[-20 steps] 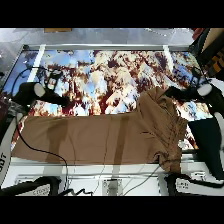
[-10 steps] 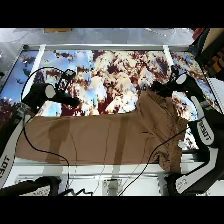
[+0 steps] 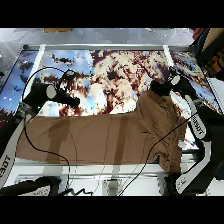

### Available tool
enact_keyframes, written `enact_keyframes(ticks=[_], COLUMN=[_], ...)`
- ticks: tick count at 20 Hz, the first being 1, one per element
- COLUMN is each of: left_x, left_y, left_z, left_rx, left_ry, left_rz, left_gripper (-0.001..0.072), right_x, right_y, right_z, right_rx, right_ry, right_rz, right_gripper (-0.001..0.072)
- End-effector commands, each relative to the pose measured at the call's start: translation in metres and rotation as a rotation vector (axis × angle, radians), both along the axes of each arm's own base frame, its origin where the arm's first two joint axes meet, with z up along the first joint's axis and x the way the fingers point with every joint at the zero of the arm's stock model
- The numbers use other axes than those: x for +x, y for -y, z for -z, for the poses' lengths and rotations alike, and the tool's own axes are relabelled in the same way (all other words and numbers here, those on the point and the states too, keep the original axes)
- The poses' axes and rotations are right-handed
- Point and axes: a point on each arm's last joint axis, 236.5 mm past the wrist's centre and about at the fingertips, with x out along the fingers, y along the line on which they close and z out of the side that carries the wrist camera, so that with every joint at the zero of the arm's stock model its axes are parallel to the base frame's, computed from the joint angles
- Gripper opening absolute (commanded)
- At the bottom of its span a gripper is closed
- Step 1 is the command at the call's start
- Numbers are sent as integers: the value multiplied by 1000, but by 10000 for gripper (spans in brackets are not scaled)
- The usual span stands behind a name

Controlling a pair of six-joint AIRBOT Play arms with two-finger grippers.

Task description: Fold the clothes and pants, and hang the long-sleeved shirts on hangers.

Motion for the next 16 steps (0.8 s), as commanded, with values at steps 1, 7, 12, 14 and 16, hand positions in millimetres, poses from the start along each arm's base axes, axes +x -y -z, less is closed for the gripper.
enact_keyframes(ticks=[1,7,12,14,16], left_x=[0,0,0,0,0], left_y=[0,0,0,0,0], left_z=[3,3,5,5,6], left_rx=[1,1,2,2,2], left_ry=[-6,-6,-12,-12,-12], left_rz=[1,1,1,1,1], left_gripper=[618,618,618,618,618], right_x=[7,4,4,2,1], right_y=[4,3,8,19,24], right_z=[-1,-8,-19,-13,-2], right_rx=[-16,-15,-49,-82,-86], right_ry=[27,20,10,-11,-36], right_rz=[12,2,-22,15,46], right_gripper=[112,95,494,494,494])
